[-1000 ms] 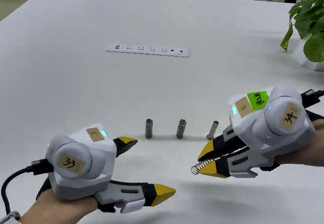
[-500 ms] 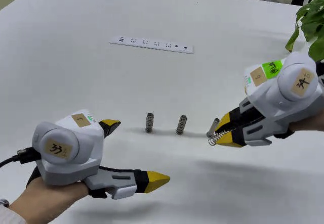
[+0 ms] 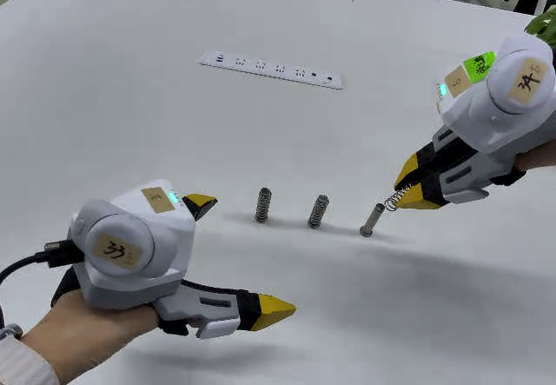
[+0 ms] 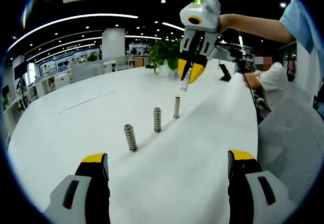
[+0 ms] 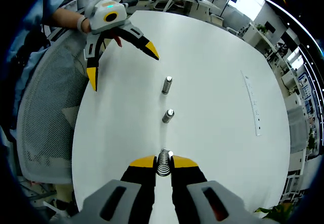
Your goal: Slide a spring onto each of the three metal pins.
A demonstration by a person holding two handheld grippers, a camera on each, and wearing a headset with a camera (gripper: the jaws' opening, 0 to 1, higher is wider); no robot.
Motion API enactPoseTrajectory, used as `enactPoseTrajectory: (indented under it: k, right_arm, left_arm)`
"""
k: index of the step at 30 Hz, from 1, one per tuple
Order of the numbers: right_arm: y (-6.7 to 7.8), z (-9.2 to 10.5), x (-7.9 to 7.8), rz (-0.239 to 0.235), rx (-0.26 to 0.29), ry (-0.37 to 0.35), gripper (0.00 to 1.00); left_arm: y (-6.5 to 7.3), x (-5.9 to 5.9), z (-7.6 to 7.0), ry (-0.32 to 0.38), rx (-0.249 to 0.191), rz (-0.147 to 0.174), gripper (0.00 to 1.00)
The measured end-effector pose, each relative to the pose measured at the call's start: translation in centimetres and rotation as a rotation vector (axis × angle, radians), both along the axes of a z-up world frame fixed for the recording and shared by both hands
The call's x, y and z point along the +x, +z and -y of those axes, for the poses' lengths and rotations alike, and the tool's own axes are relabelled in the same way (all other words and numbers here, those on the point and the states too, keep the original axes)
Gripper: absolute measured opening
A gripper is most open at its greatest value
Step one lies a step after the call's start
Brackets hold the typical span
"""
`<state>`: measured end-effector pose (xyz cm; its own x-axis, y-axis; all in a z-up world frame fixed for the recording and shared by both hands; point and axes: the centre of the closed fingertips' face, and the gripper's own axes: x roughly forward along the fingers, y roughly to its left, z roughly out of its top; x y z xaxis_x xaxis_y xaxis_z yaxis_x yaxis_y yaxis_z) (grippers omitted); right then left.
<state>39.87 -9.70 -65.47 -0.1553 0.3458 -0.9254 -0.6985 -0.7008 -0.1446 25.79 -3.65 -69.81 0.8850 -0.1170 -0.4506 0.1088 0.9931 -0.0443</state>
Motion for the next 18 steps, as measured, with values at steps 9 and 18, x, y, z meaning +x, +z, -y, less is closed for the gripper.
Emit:
enactPoseTrajectory:
  k: [9,18]
  right_arm:
    - [-0.8,-0.9,1.0,0.063,-0.084,0.065,0.12]
    - [-1.5,-1.1,0.8,0.08,-0.133,0.106,0.12]
  left_arm:
    - [-0.1,0.1,0.5,-0.028,0.01,-0.004,1.0]
    - [-0.2,0.0,0.5,-0.032,0.006,-0.009,1.0]
